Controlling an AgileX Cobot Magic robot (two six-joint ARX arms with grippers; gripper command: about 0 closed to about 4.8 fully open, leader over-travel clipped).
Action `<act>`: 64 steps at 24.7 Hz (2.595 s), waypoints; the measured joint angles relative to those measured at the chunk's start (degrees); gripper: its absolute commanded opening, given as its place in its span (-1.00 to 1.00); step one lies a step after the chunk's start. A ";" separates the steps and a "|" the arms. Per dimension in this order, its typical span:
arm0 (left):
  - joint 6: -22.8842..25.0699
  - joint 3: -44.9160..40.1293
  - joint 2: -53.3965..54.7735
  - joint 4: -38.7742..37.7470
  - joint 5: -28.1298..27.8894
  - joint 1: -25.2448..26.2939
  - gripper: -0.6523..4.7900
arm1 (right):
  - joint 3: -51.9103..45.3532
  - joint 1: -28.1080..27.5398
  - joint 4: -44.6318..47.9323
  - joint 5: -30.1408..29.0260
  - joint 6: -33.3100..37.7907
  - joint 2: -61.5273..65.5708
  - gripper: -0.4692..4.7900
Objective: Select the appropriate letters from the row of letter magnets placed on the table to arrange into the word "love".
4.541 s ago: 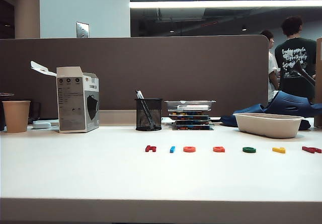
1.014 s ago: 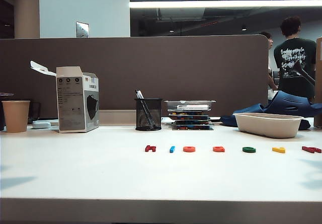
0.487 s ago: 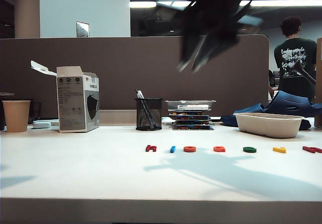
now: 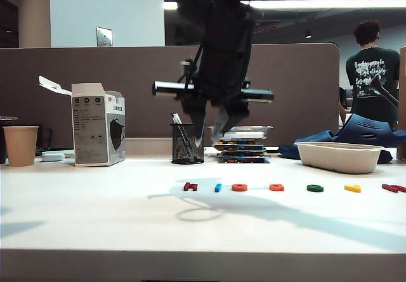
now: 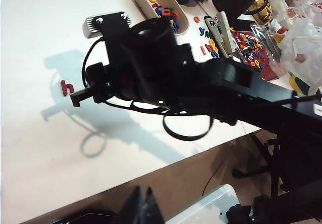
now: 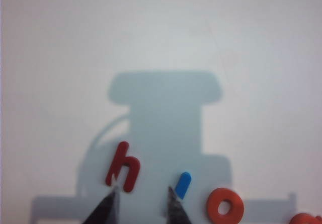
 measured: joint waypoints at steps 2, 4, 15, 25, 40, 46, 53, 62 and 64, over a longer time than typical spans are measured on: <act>0.00 -0.02 0.00 0.00 0.00 0.00 -0.78 | 0.98 -0.74 -1.60 -0.59 2.19 2.69 -0.38; 0.00 0.00 0.00 0.00 0.00 0.00 -0.78 | 0.96 -1.60 -2.58 -1.90 4.26 3.74 -0.38; 0.00 0.00 0.02 0.00 0.00 0.00 -0.78 | 0.98 -3.28 -2.51 -5.18 6.10 6.21 -0.38; 0.00 0.00 0.04 0.00 0.00 0.00 -0.78 | 0.94 -3.30 -2.25 -6.12 6.19 7.28 -0.52; 0.00 0.00 0.04 0.00 -0.02 0.00 -0.78 | 1.97 -3.04 -6.12 -7.89 6.60 7.87 -0.85; 0.00 0.00 0.04 -0.02 -0.02 0.00 -0.78 | 2.01 -1.77 -13.86 -9.16 9.42 6.75 -0.85; 0.02 0.00 0.02 0.00 -0.02 0.00 -0.78 | 1.88 3.28 -18.64 -7.52 11.87 6.23 -0.85; 0.02 0.00 0.04 -0.31 0.00 0.00 -0.78 | 1.01 6.64 -19.93 -6.73 16.11 5.95 -0.46; 0.02 0.00 0.04 -0.83 0.00 0.00 -0.78 | 1.03 6.62 -20.76 -6.86 16.46 5.86 -0.46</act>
